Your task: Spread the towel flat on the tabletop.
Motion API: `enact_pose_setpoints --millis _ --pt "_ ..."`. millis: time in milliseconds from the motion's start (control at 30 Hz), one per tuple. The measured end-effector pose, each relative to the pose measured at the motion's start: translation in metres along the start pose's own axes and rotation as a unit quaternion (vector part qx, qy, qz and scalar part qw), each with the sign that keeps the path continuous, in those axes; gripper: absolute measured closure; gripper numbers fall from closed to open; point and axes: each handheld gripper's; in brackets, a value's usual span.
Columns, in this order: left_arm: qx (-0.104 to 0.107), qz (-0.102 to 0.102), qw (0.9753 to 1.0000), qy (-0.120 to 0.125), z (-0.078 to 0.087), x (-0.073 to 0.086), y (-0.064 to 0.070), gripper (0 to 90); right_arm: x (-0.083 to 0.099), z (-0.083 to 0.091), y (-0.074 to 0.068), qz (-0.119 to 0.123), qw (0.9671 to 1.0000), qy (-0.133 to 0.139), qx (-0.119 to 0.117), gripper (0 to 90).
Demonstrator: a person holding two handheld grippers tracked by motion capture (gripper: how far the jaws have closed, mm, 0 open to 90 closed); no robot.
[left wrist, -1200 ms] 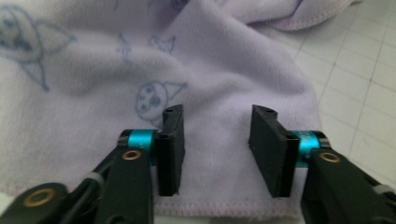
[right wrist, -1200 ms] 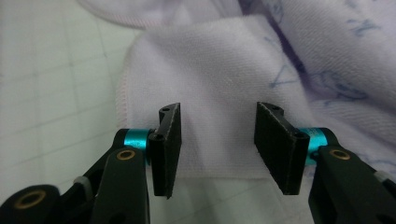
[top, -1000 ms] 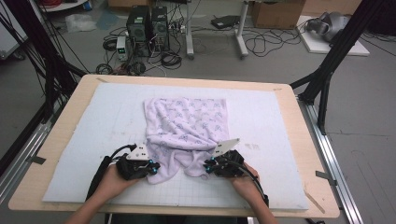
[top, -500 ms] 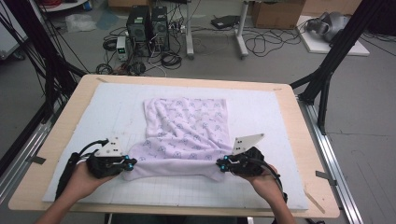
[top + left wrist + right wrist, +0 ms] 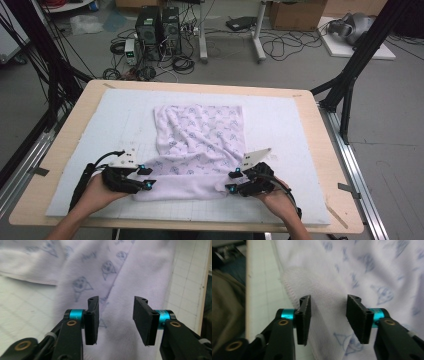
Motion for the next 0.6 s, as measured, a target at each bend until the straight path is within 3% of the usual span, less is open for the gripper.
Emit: enact_pose_setpoints --millis 33,67,100,133,200,300,400,433,500,567,600 --pt "0.009 -0.004 0.9998 -0.015 -0.010 0.002 0.002 67.2 0.004 -0.007 -0.001 -0.003 1.0000 -0.004 -0.005 54.3" --pt "0.009 -0.004 0.9998 -0.015 -0.010 0.002 0.002 71.9 0.006 -0.009 -0.001 -0.004 1.0000 -0.001 -0.003 59.2" --pt "0.011 -0.011 0.9996 -0.024 -0.016 0.004 0.004 75.2 0.007 -0.009 -0.001 -0.007 0.9999 0.005 -0.007 66.9" --pt "0.015 -0.011 0.9997 -0.017 -0.016 0.004 0.006 83.0 0.008 -0.008 0.000 -0.006 0.9998 0.009 -0.014 75.4" --pt "0.016 -0.012 0.9996 -0.019 -0.015 0.004 0.006 86.0 0.008 -0.005 -0.001 0.001 0.9996 0.008 -0.026 83.8" --pt "0.015 -0.019 0.9994 -0.025 -0.005 0.004 0.009 86.5 0.010 0.003 -0.006 0.000 0.9990 0.017 -0.041 85.5" --pt "0.012 -0.017 0.9998 -0.005 0.014 0.006 0.017 86.7 0.013 0.013 -0.016 0.004 0.9988 0.022 -0.044 86.5" --pt "0.012 -0.027 0.9996 0.004 0.028 0.007 0.024 86.6 0.015 0.018 -0.021 0.006 0.9988 0.022 -0.044 86.6" --pt "0.015 -0.028 0.9995 0.009 0.034 0.009 0.028 86.4 0.018 0.022 -0.026 0.009 0.9988 0.025 -0.042 86.5" --pt "0.018 -0.038 0.9990 0.015 0.045 0.011 0.033 83.3 0.025 0.037 -0.036 0.004 0.9982 0.040 -0.044 81.3" --pt "0.018 -0.033 0.9989 0.027 0.050 0.011 0.036 77.8 0.027 0.042 -0.038 0.003 0.9976 0.054 -0.043 76.5"
Point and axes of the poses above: each handheld gripper's, and its own axes: z roughly backward along the jaws, x roughly out of its underside, y roughly to its right, and after that the axes turned 2 degrees about y, right-handed
